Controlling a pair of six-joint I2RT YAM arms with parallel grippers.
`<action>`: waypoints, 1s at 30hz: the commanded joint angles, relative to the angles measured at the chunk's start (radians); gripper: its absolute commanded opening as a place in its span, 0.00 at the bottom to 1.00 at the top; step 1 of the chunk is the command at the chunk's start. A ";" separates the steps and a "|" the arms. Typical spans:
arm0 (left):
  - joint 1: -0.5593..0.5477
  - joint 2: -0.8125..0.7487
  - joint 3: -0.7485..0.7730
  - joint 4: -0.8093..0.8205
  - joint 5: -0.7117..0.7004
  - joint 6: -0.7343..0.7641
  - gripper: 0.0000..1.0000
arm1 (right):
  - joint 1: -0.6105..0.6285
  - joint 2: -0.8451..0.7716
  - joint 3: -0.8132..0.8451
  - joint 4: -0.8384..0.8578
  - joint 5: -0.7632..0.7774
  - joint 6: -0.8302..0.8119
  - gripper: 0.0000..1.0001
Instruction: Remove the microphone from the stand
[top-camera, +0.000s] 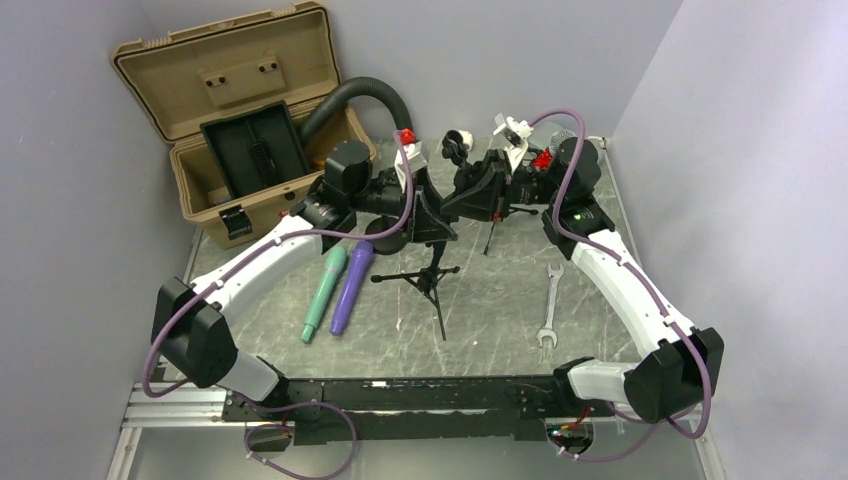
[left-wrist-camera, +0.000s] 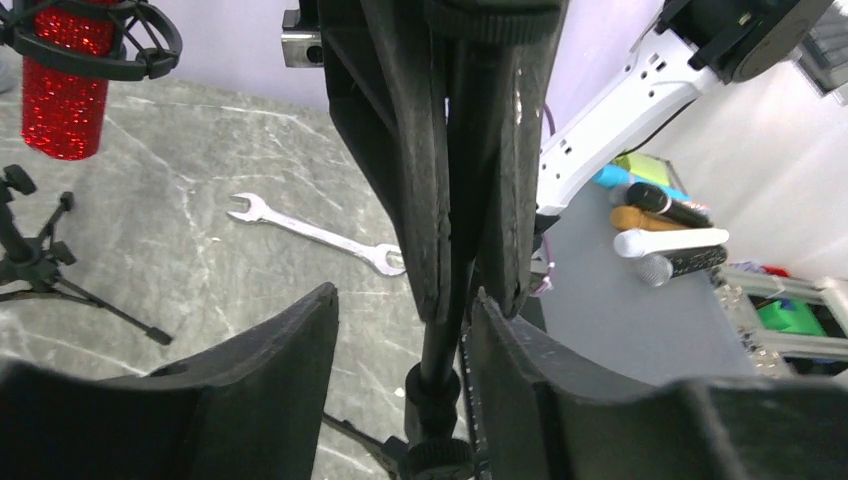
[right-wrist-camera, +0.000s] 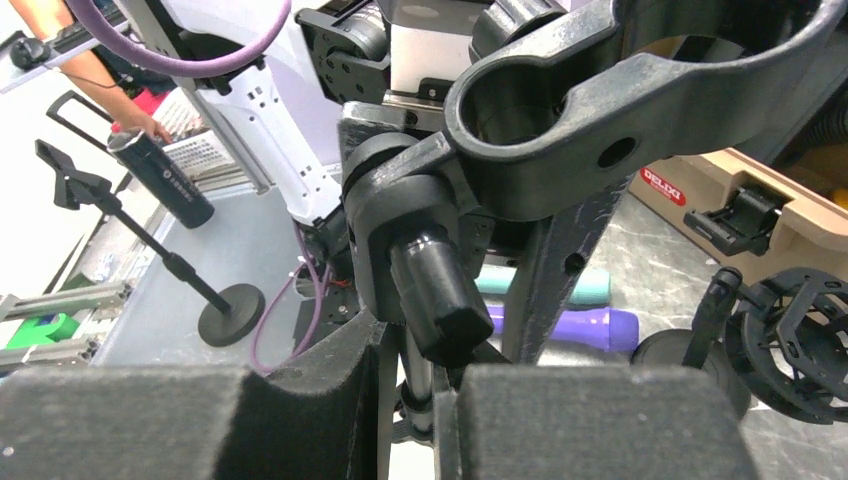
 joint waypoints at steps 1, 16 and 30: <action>-0.014 0.030 0.016 0.116 0.044 -0.114 0.52 | 0.008 -0.012 0.056 -0.015 0.034 -0.050 0.00; -0.012 -0.021 -0.017 0.125 0.000 -0.154 0.00 | 0.009 -0.045 0.075 -0.172 0.124 -0.150 0.38; 0.170 -0.087 0.058 0.219 -0.003 -0.320 0.00 | -0.020 -0.139 0.017 -0.239 0.163 -0.213 0.79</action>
